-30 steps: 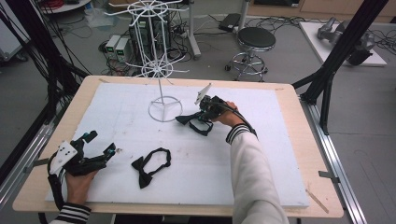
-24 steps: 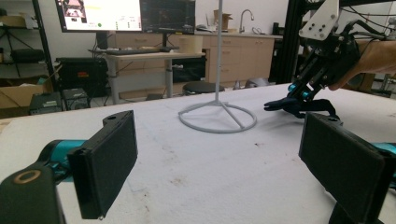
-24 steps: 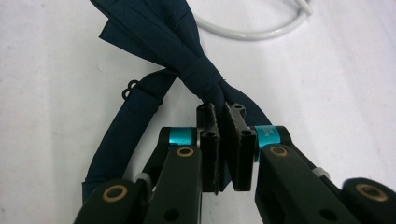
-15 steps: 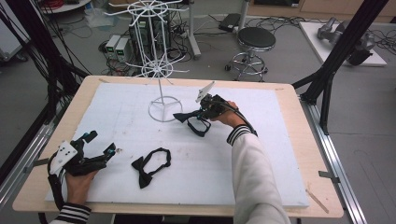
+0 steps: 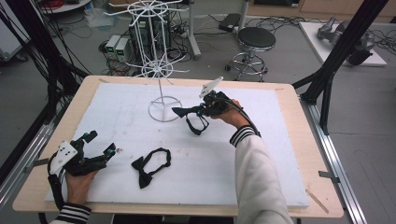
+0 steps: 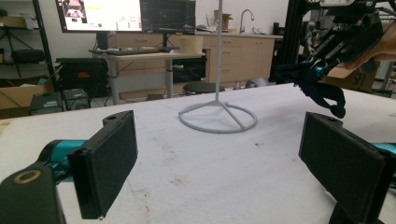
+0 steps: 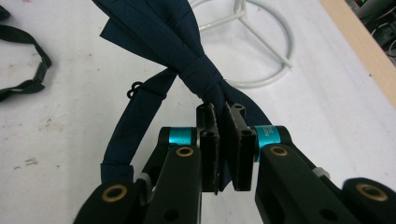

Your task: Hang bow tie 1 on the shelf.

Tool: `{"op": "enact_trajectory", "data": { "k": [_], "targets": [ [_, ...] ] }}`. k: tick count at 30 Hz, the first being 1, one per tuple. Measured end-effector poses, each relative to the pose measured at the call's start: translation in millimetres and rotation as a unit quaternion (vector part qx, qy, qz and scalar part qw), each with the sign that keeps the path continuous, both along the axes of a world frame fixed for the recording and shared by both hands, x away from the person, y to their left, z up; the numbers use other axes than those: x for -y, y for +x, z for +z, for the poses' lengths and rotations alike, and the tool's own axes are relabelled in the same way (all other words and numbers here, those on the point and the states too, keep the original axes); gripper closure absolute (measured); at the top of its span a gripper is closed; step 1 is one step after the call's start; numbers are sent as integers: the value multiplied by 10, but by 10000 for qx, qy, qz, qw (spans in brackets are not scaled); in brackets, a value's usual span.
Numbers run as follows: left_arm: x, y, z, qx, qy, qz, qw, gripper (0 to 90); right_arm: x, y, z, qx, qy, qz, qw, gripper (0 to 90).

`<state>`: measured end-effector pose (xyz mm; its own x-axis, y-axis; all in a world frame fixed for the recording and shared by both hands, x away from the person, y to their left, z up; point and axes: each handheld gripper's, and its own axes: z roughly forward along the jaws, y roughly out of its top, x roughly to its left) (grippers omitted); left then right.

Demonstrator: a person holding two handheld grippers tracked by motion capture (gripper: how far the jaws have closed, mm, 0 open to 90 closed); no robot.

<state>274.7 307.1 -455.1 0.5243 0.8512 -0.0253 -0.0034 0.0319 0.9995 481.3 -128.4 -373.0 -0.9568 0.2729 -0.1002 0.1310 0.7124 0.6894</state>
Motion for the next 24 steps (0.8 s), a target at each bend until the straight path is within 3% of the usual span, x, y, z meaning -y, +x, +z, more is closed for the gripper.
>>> {"op": "enact_trajectory", "data": {
  "k": [13,24],
  "targets": [
    [0,-1,-1,6,-2,5,10000,119,22,-85,156,108,288,40,9995,852],
    [0,-1,-1,6,-3,5,10000,119,137,-129,322,36,828,-132,9965,852]
  ]
}}
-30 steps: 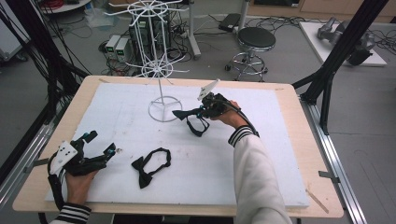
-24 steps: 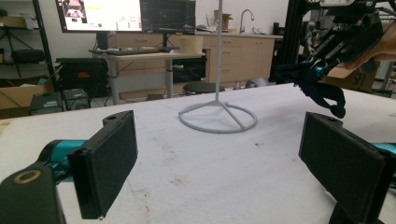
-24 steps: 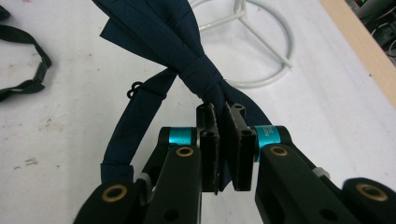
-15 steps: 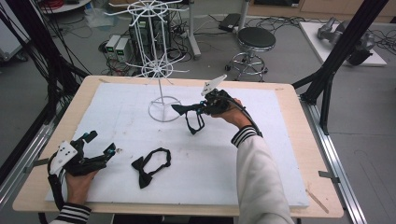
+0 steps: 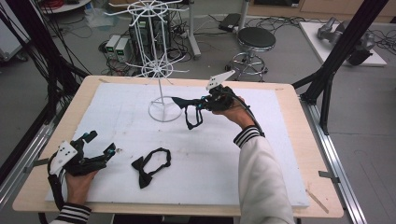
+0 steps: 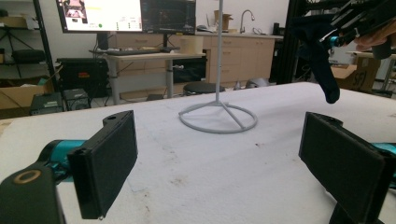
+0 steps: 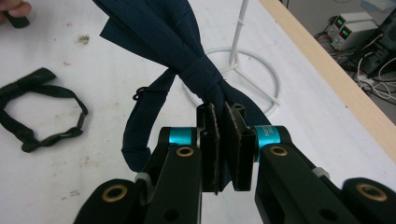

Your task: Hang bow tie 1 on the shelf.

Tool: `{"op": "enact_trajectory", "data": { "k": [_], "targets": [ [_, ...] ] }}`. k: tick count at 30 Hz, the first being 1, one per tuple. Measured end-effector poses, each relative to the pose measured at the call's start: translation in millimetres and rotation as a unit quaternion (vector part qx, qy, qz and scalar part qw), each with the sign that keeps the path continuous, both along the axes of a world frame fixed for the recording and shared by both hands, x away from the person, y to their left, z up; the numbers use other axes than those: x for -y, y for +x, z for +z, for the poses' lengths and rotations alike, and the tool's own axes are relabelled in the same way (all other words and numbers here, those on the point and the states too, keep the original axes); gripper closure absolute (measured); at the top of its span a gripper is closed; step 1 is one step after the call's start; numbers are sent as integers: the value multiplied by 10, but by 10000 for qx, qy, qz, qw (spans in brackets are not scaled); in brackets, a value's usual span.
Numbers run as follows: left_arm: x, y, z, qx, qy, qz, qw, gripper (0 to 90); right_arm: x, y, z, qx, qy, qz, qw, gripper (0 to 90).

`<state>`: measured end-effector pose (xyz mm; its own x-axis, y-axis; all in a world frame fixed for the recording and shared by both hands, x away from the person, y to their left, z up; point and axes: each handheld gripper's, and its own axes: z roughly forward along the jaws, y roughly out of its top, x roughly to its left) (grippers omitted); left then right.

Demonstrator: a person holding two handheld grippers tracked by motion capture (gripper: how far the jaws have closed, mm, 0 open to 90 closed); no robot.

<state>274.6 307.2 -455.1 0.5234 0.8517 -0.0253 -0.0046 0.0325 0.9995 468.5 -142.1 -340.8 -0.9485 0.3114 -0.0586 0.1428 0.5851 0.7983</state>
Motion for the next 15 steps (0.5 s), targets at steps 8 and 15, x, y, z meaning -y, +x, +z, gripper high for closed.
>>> {"op": "enact_trajectory", "data": {
  "k": [8,15],
  "targets": [
    [2,0,0,0,-16,4,10000,119,39,-33,73,-8,290,10,9996,852],
    [1,1,0,-3,-20,2,10000,119,44,-59,130,67,599,136,9981,852]
  ]
}}
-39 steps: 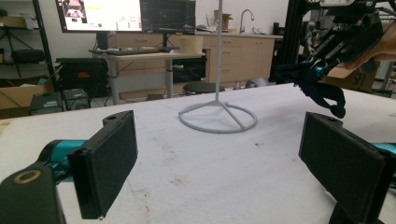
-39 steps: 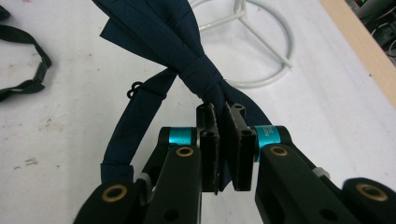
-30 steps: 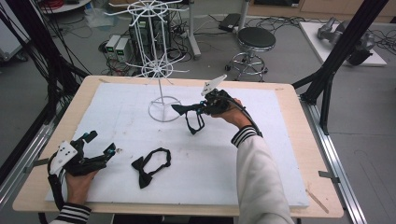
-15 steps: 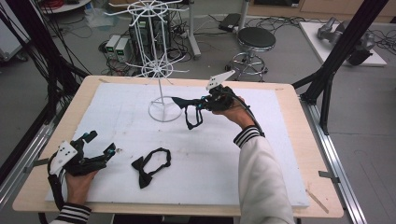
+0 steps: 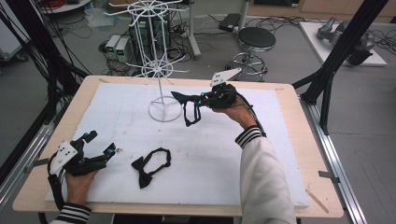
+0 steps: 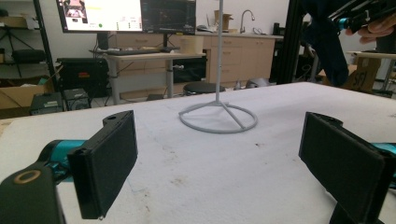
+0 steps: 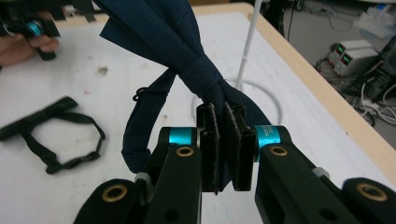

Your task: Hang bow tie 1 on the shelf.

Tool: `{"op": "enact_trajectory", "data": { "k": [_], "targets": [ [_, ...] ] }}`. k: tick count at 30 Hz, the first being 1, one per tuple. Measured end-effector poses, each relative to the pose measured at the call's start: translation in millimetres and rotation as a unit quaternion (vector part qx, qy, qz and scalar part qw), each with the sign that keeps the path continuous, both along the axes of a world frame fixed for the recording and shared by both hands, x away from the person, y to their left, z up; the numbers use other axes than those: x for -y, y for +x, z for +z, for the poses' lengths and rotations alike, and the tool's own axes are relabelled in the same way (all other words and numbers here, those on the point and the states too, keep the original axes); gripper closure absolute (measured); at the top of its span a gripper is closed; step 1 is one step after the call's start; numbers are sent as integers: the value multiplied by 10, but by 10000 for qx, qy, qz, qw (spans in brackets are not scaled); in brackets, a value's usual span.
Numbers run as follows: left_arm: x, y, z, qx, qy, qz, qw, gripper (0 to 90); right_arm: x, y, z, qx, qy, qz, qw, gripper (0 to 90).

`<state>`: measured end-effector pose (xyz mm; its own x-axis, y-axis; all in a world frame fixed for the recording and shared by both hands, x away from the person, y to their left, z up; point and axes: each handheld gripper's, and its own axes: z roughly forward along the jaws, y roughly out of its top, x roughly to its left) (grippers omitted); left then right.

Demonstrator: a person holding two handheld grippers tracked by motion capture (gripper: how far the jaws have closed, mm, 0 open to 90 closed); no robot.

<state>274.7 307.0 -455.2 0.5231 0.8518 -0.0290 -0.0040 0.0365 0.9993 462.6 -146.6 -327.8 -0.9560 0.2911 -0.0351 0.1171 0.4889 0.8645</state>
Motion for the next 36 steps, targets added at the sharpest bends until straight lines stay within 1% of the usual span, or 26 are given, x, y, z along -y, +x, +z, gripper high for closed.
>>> {"op": "enact_trajectory", "data": {
  "k": [3,4,5,13,14,15,19,22,26,30,31,32,33,34,36],
  "targets": [
    [0,0,0,0,1,1,10000,119,0,-15,28,-18,206,35,9998,852],
    [0,0,0,0,2,3,10000,119,-5,-24,46,35,329,74,9994,852],
    [0,0,0,1,2,1,10000,119,-8,-27,54,57,365,93,9993,852],
    [-1,0,0,0,1,0,10000,119,-2,-58,91,67,529,156,9985,851],
    [0,0,0,2,-1,1,10000,119,0,-64,107,112,589,173,9981,851],
    [0,0,0,3,-4,1,10000,119,1,-71,117,102,622,193,9978,852],
    [0,-1,0,1,5,4,10000,119,13,-88,140,114,685,196,9974,851],
    [-1,0,0,1,0,1,10000,119,30,-106,166,69,712,154,9973,851],
    [0,-1,1,1,5,3,10000,119,45,-142,217,159,791,115,9967,851],
    [0,1,0,8,-4,-3,10000,119,59,-179,267,256,888,3,9957,848],
    [0,-1,0,4,3,0,10000,119,62,-190,280,266,932,-56,9953,846],
    [0,-1,1,2,9,0,10000,119,70,-200,306,244,1052,-121,9941,845],
    [1,-1,0,5,7,-2,10000,119,70,-200,306,244,1052,-121,9941,845],
    [1,-1,0,5,4,0,10000,119,73,-205,316,235,1130,-144,9932,845],
    [0,-2,0,8,9,-4,10000,119,78,-204,330,288,1234,-184,9918,845]
  ]
}}
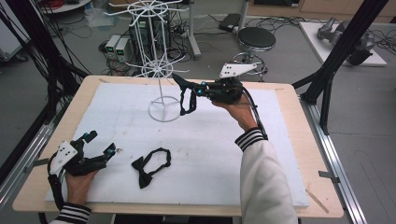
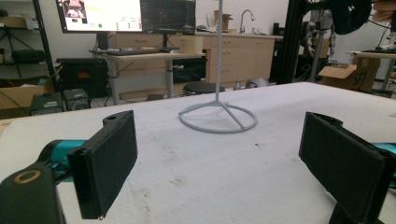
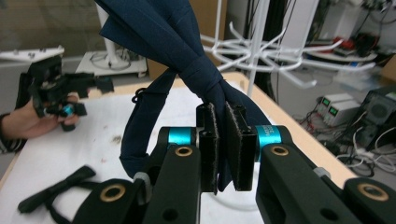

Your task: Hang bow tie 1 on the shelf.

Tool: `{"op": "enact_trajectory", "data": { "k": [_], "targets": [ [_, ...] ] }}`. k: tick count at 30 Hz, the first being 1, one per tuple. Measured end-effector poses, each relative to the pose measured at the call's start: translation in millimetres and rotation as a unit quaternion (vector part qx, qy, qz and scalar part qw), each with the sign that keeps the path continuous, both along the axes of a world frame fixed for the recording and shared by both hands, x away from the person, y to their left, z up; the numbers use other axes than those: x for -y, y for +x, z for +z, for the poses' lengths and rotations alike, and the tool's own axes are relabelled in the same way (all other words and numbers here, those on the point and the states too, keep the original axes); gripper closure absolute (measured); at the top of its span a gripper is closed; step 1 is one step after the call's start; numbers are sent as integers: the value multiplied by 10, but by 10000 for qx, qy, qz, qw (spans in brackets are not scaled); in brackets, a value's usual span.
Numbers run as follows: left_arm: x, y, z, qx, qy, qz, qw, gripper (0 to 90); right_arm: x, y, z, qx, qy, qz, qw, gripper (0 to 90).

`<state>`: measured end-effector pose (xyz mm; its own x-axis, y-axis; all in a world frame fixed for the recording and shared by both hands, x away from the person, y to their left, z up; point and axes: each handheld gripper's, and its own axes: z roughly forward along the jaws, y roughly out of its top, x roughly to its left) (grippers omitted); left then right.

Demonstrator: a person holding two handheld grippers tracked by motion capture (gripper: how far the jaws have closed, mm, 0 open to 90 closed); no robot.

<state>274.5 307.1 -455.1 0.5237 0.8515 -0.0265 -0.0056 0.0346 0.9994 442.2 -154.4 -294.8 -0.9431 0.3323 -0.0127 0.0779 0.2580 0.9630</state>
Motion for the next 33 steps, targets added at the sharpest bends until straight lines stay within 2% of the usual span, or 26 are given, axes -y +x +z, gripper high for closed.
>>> {"op": "enact_trajectory", "data": {
  "k": [5,16,22,30,33],
  "targets": [
    [-1,1,0,-8,-5,-7,10000,119,-11,7,1,44,72,-151,9998,845],
    [-1,3,0,-12,-10,-11,10000,119,-147,-20,20,136,249,-245,9993,845],
    [-7,6,1,-15,-18,-17,10000,119,-261,-3,64,152,325,-455,9983,845],
    [-9,7,0,-23,-24,-20,10000,119,-350,32,26,142,308,-580,9977,845],
    [-11,7,1,-34,-18,-22,10000,119,-373,46,8,120,301,-707,9970,843]
  ]
}}
